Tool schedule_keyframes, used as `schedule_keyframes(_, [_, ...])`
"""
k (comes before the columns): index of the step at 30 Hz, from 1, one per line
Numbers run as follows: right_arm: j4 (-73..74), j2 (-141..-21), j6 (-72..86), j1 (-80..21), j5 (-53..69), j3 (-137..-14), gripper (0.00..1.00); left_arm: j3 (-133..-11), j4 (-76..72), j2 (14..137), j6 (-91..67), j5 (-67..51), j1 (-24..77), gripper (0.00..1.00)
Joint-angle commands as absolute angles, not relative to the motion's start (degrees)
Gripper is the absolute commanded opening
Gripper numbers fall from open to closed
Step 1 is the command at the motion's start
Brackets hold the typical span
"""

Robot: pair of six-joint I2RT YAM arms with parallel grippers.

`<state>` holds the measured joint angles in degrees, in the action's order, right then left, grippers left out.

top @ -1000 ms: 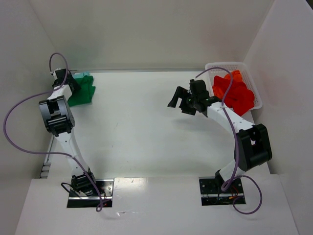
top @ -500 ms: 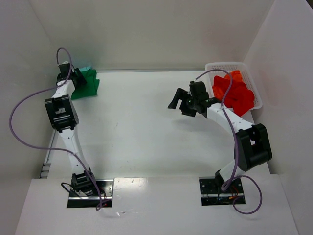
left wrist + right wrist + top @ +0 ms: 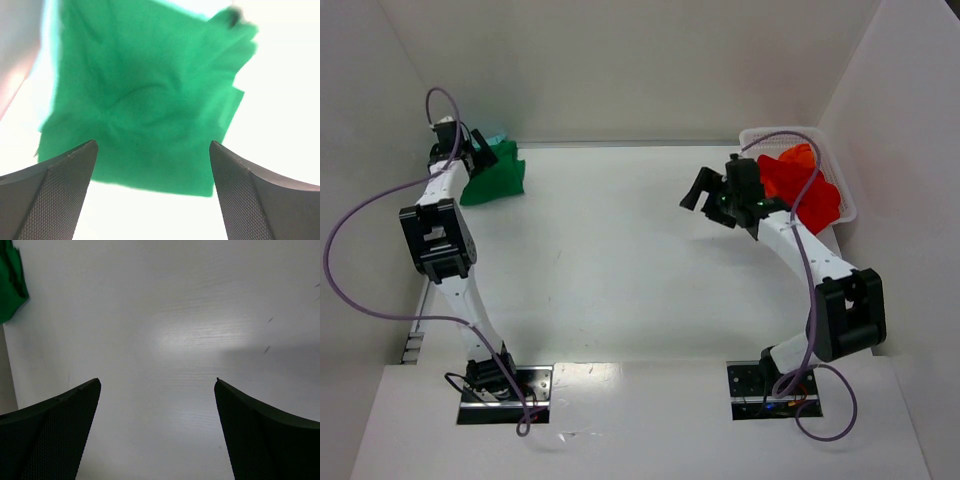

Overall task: Fold and stack the t-shirts
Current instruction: Put the neatly folded tshirt into the corner of the board with the left arm

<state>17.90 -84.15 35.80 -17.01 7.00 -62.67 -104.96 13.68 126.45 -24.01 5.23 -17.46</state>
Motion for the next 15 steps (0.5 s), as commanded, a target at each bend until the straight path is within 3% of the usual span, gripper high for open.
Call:
schedule_keyframes(1, [18.41, -80.68, 31.94, -13.33, 1.36, -68.63, 1.0, -106.21, 12.45, 117.87, -25.88, 4.09, -18.89, 1.0])
schedule_keyframes(6, [23.39, -85.45, 26.61, -9.2, -5.12, -78.68, 1.0, -107.93, 15.94, 112.74, -26.54, -2.86, -18.9, 1.0])
schedule_keyframes(10, [24.43, -89.04, 23.83, -4.17, -6.5, -86.76, 1.0, -107.41, 18.47, 109.14, -22.93, -15.09, -18.19, 1.0])
schedule_keyframes(15, [25.05, -92.73, 22.51, 5.16, -3.6, -92.82, 1.0, -103.28, 21.1, 102.05, -17.49, -15.56, -12.39, 1.0])
